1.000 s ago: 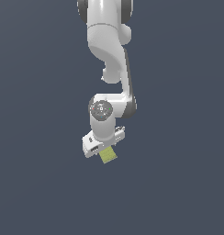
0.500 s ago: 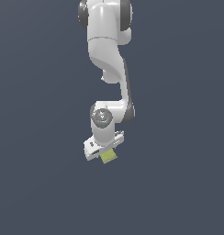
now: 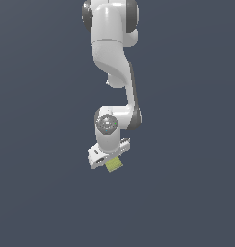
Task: Pick up the object and move it to a goal position.
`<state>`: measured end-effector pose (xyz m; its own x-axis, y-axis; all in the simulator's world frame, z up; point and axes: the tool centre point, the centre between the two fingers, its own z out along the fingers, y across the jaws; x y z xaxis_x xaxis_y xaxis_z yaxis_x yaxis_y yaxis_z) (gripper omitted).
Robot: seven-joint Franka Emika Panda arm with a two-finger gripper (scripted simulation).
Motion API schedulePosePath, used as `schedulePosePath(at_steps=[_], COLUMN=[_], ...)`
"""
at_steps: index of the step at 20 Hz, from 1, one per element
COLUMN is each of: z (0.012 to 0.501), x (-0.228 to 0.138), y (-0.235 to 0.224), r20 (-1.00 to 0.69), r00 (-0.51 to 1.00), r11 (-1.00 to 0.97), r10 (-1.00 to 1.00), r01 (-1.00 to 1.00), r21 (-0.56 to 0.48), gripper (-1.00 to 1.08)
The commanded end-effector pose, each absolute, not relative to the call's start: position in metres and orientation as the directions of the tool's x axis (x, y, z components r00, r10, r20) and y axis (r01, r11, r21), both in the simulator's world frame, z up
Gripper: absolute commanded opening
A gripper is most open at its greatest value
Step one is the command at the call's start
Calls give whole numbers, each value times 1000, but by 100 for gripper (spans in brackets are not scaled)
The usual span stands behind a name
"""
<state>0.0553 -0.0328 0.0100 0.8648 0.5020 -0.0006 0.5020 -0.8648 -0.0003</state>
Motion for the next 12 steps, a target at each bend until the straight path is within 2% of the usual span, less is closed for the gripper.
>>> schedulePosePath(at_steps=[1,12], z=[10,19], x=[56,42], y=[-32,-44], r20=[0,-1], r00=[864,864], r11=[-864,-864], r10=[503,503], r01=[503,503], r21=[0,0], gripper=[-100,-100])
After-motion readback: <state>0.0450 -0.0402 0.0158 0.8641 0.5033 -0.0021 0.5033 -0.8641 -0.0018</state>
